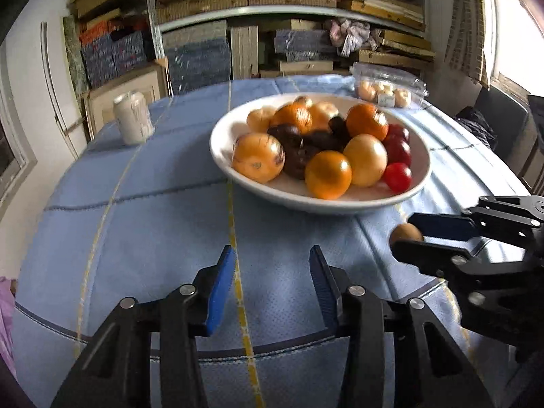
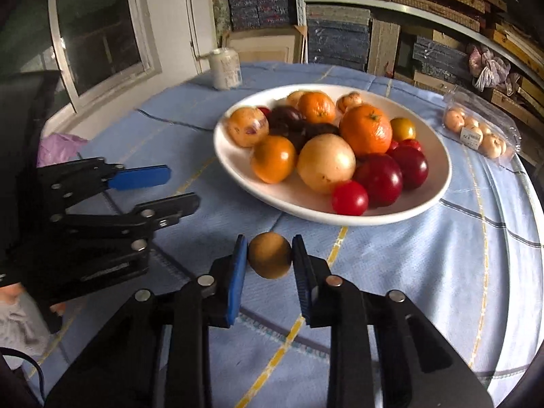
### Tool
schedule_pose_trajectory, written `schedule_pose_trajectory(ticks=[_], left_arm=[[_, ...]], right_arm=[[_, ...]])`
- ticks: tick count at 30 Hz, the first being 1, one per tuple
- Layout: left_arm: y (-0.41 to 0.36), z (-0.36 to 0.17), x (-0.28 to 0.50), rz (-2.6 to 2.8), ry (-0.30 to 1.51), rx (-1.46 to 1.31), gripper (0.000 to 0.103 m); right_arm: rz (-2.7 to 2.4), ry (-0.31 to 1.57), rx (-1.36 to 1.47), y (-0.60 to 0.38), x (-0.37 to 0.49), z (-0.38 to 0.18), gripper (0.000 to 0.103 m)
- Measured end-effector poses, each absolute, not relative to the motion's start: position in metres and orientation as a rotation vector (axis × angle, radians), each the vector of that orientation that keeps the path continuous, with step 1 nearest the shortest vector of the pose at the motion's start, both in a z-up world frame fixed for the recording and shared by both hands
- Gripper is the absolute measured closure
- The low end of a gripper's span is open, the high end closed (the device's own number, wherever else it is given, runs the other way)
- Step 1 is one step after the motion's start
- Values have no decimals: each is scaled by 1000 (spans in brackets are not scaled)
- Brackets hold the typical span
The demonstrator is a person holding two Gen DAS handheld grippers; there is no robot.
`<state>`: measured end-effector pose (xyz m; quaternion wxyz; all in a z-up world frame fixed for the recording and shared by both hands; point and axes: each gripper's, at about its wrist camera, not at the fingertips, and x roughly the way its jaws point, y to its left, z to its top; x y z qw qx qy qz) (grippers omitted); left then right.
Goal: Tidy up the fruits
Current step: 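Carry the tan fruit onto the plate with the right gripper and release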
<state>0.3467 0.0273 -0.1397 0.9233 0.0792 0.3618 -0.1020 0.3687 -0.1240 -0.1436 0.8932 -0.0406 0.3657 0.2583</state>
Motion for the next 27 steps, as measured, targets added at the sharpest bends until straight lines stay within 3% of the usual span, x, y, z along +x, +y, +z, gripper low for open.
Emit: schedule_pose_trajectory(ticks=[8, 10, 11, 12, 15, 16, 18, 24, 27], left_arm=[[26, -117, 374, -183, 693, 92, 57], [25, -122, 373, -183, 700, 102, 55], [24, -125, 372, -185, 705, 114, 52], [24, -127, 371, -182, 704, 118, 49], [25, -128, 368, -176, 697, 110, 43], [26, -127, 367, -181, 698, 101, 42], [26, -124, 360, -183, 685, 91, 34], [23, -110, 331, -162, 645, 54, 4], [20, -104, 318, -160, 617, 36, 4]], right_arm=[[494, 624, -25, -126, 403, -87, 77], [452, 601, -47, -121, 418, -87, 67], [434, 581, -63, -120, 420, -88, 52], [425, 565, -67, -120, 418, -88, 44], [420, 538, -42, -129, 405, -92, 40], [416, 532, -26, -135, 399, -93, 33], [397, 498, 11, -146, 383, -95, 9], [290, 426, -5, -161, 337, -96, 5], [236, 380, -23, -164, 315, -95, 4]])
